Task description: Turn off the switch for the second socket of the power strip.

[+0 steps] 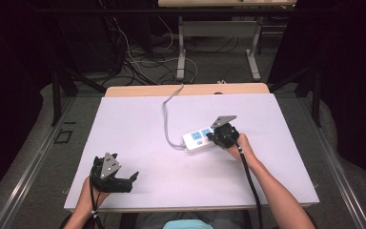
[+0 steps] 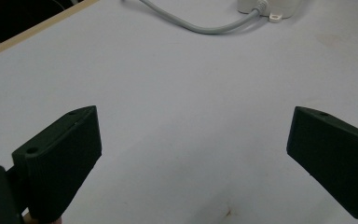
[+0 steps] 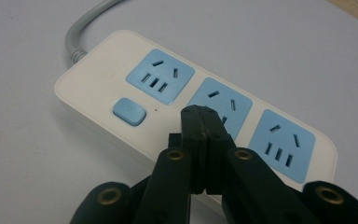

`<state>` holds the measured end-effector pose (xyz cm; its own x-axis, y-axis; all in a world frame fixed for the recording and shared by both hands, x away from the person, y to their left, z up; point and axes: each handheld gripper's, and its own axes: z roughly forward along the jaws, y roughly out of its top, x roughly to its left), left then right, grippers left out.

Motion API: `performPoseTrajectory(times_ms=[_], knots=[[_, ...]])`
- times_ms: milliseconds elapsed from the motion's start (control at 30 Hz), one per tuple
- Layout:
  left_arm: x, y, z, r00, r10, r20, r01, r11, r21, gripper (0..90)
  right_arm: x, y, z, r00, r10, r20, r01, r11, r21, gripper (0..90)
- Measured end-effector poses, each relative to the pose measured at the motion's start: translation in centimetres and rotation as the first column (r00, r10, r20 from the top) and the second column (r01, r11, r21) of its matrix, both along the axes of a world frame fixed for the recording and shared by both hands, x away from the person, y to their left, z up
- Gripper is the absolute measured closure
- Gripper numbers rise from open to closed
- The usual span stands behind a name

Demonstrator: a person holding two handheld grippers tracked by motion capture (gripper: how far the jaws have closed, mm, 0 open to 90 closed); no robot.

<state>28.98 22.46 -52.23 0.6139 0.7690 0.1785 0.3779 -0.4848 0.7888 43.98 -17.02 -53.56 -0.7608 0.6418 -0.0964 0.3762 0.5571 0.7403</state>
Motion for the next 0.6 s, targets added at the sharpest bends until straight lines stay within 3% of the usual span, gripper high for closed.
performPoseTrajectory(times_ms=[67, 100, 167, 300, 600], knots=[[0.0, 0.02, -0.02, 1.0, 0.002, 0.005, -0.002, 1.0, -0.002, 2.9, -0.14, 0.38, -0.08, 0.9996, 0.027, 0.0, -0.027, 1.0, -0.007, 90.0], [0.0, 0.03, -0.02, 1.0, 0.005, 0.004, -0.005, 1.0, -0.001, 2.9, -0.25, 0.55, 0.08, 0.9997, 0.023, -0.003, -0.023, 0.999, -0.041, 90.0], [0.0, 0.07, -0.02, 1.0, 0.004, 0.006, -0.004, 1.0, -0.001, 2.9, -0.37, 0.81, 0.09, 0.9994, 0.02, 0.029, -0.019, 0.998, -0.065, 90.0], [0.0, 0.13, 0.0, 1.0, 0.003, 0.008, -0.003, 1.0, -0.001, 2.9, -0.11, 0.71, 0.16, 0.9999, 0.013, -0.008, -0.014, 0.999, -0.041, 90.0], [-0.02, 0.08, 0.0, 1.0, 0.003, 0.007, -0.003, 1.0, -0.002, 2.9, -0.02, 0.26, 0.28, 0.9999, -0.002, -0.015, 0.002, 1.0, -0.032, 90.0]])
